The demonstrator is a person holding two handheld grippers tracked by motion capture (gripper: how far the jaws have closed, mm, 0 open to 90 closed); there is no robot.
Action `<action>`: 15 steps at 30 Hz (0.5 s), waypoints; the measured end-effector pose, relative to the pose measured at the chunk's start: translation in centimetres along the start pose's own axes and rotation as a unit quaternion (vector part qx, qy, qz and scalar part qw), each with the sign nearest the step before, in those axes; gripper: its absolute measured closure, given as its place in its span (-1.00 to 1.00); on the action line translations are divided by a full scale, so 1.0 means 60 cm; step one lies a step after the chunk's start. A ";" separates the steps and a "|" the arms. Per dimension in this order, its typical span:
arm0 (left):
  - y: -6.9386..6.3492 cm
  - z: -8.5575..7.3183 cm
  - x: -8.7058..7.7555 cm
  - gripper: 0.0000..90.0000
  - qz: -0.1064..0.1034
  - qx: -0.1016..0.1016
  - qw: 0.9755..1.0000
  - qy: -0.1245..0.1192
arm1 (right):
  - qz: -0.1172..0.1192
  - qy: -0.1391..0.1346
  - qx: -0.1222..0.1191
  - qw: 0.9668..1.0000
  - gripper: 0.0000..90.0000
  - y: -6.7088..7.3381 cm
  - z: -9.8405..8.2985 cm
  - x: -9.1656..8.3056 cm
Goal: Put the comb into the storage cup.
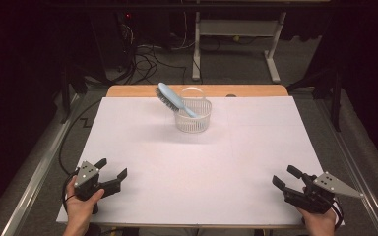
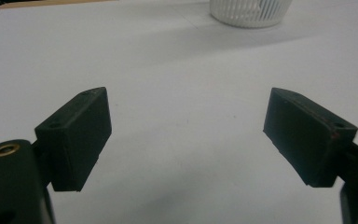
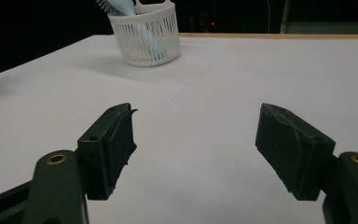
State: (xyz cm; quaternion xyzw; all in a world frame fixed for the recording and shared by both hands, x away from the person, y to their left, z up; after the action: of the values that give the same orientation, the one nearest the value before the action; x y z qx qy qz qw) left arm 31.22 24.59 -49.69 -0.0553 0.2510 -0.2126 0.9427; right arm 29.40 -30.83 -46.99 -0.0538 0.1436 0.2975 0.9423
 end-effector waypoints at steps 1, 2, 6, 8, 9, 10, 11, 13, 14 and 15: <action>0.000 -0.001 0.000 -0.64 0.000 -0.001 1.000 0.000 | 0.000 0.001 0.001 1.000 -0.36 0.000 -0.001 0.000; 0.001 -0.002 0.000 -0.64 0.001 -0.001 1.000 -0.001 | 0.001 0.002 0.002 1.000 -0.37 -0.001 -0.001 0.000; 0.008 -0.004 0.001 -0.64 0.002 -0.009 1.000 0.001 | -0.003 0.005 0.003 1.000 -0.37 -0.002 -0.003 0.001; 0.011 -0.005 -0.001 -0.64 0.003 -0.012 1.000 0.000 | -0.004 0.009 0.003 1.000 -0.37 -0.003 -0.004 0.002; 0.013 -0.004 -0.002 -0.63 0.004 -0.013 1.000 -0.002 | -0.005 0.009 0.004 1.000 -0.37 -0.003 -0.005 0.002; 0.013 -0.004 -0.003 -0.63 0.004 -0.015 1.000 -0.003 | -0.005 0.009 0.004 1.000 -0.37 -0.003 -0.005 0.002; 0.015 -0.004 -0.003 -0.63 0.004 -0.017 1.000 -0.005 | -0.005 0.010 0.006 1.000 -0.37 -0.003 -0.006 0.001; 0.017 -0.005 -0.003 -0.63 0.004 -0.022 1.000 -0.006 | -0.005 0.009 0.011 1.000 -0.38 -0.006 -0.007 0.001; 0.017 -0.005 -0.003 -0.63 0.003 -0.023 1.000 -0.006 | -0.004 0.010 0.014 1.000 -0.39 -0.006 -0.007 0.001; 0.017 -0.005 -0.002 -0.62 0.000 -0.024 1.000 -0.005 | -0.003 0.010 0.014 1.000 -0.39 -0.006 -0.007 0.001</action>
State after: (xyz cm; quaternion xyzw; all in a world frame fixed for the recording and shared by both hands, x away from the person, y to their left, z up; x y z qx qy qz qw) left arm 31.35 25.58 -50.11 -0.0787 0.2513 -0.2066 0.9423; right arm 29.52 -31.17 -47.39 -0.0441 0.1569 0.2919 0.9425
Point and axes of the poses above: each handheld gripper's, and its own axes: x roughly forward along the jaws, z roughly out of its top, y roughly to its left, the point moved 5 cm from there along x, roughly forward along the jaws, and after that the axes turned 9 degrees about -x, right-handed, at the moved point
